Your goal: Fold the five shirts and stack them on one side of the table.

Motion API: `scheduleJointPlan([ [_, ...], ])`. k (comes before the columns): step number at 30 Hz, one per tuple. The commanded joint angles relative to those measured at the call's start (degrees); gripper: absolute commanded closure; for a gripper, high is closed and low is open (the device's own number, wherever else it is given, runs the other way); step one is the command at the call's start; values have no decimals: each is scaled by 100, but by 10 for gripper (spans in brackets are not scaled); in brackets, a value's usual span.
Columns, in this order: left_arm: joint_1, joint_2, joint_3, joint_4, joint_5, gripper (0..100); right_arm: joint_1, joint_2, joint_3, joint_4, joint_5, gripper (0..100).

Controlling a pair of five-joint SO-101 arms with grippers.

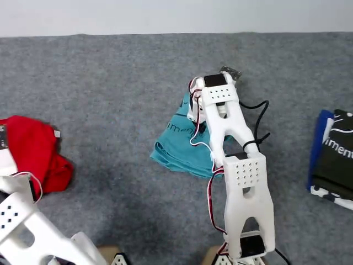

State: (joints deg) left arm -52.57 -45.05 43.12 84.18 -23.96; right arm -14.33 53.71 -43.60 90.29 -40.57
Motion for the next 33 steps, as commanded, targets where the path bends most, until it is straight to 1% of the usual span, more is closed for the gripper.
scheduleJointPlan([
  [1,-26,-123,-48,-44,-35,984,-75,321,-9,163,176,895],
  [4,-35,-123,-57,-44,-35,984,-31,321,-9,303,202,928],
  [7,-26,-123,-57,-35,-35,984,57,259,-9,374,457,995],
  [8,-18,-123,-57,-35,-35,984,92,207,-9,444,492,983],
  [12,-18,-123,-57,-35,-35,984,338,-330,-9,629,695,989],
  [22,-9,-123,-66,-70,-35,984,1147,-2105,26,1270,2215,989],
  [27,-9,-123,-66,-53,-35,984,1798,-3020,26,1262,3156,989],
  [33,-9,-123,-57,-53,-35,984,2615,-3802,26,1270,3859,991],
])
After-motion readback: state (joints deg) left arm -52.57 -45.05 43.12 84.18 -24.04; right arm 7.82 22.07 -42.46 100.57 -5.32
